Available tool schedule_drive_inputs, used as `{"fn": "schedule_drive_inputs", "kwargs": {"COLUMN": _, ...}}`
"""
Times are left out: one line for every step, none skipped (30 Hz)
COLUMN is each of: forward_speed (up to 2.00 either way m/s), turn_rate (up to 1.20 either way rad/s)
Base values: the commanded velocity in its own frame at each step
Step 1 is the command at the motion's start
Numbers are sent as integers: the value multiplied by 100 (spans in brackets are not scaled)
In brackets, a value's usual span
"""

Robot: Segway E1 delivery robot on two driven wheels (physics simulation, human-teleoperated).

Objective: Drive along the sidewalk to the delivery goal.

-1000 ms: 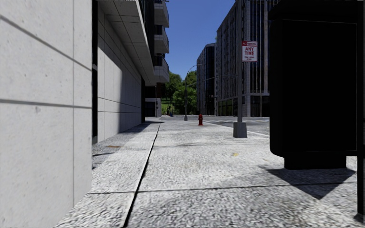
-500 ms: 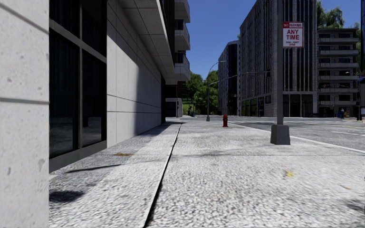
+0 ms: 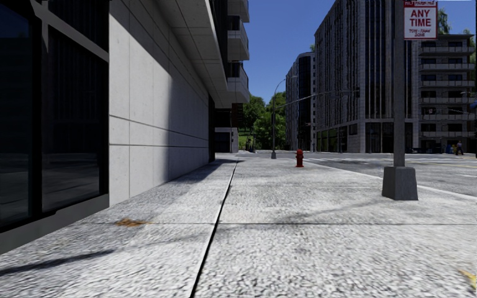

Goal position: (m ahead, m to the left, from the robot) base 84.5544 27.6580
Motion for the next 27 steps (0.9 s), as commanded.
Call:
{"fn": "schedule_drive_inputs", "kwargs": {"forward_speed": 200, "turn_rate": 0}}
{"fn": "schedule_drive_inputs", "kwargs": {"forward_speed": 200, "turn_rate": 0}}
{"fn": "schedule_drive_inputs", "kwargs": {"forward_speed": 200, "turn_rate": 0}}
{"fn": "schedule_drive_inputs", "kwargs": {"forward_speed": 200, "turn_rate": 0}}
{"fn": "schedule_drive_inputs", "kwargs": {"forward_speed": 200, "turn_rate": 0}}
{"fn": "schedule_drive_inputs", "kwargs": {"forward_speed": 200, "turn_rate": 0}}
{"fn": "schedule_drive_inputs", "kwargs": {"forward_speed": 200, "turn_rate": 0}}
{"fn": "schedule_drive_inputs", "kwargs": {"forward_speed": 200, "turn_rate": 0}}
{"fn": "schedule_drive_inputs", "kwargs": {"forward_speed": 200, "turn_rate": 0}}
{"fn": "schedule_drive_inputs", "kwargs": {"forward_speed": 200, "turn_rate": 0}}
{"fn": "schedule_drive_inputs", "kwargs": {"forward_speed": 200, "turn_rate": 0}}
{"fn": "schedule_drive_inputs", "kwargs": {"forward_speed": 200, "turn_rate": 0}}
{"fn": "schedule_drive_inputs", "kwargs": {"forward_speed": 200, "turn_rate": 0}}
{"fn": "schedule_drive_inputs", "kwargs": {"forward_speed": 200, "turn_rate": 0}}
{"fn": "schedule_drive_inputs", "kwargs": {"forward_speed": 200, "turn_rate": 0}}
{"fn": "schedule_drive_inputs", "kwargs": {"forward_speed": 200, "turn_rate": 0}}
{"fn": "schedule_drive_inputs", "kwargs": {"forward_speed": 200, "turn_rate": 0}}
{"fn": "schedule_drive_inputs", "kwargs": {"forward_speed": 200, "turn_rate": 0}}
{"fn": "schedule_drive_inputs", "kwargs": {"forward_speed": 200, "turn_rate": 0}}
{"fn": "schedule_drive_inputs", "kwargs": {"forward_speed": 200, "turn_rate": 0}}
{"fn": "schedule_drive_inputs", "kwargs": {"forward_speed": 200, "turn_rate": 0}}
{"fn": "schedule_drive_inputs", "kwargs": {"forward_speed": 200, "turn_rate": 0}}
{"fn": "schedule_drive_inputs", "kwargs": {"forward_speed": 200, "turn_rate": 0}}
{"fn": "schedule_drive_inputs", "kwargs": {"forward_speed": 200, "turn_rate": 0}}
{"fn": "schedule_drive_inputs", "kwargs": {"forward_speed": 200, "turn_rate": 0}}
{"fn": "schedule_drive_inputs", "kwargs": {"forward_speed": 200, "turn_rate": 0}}
{"fn": "schedule_drive_inputs", "kwargs": {"forward_speed": 200, "turn_rate": 0}}
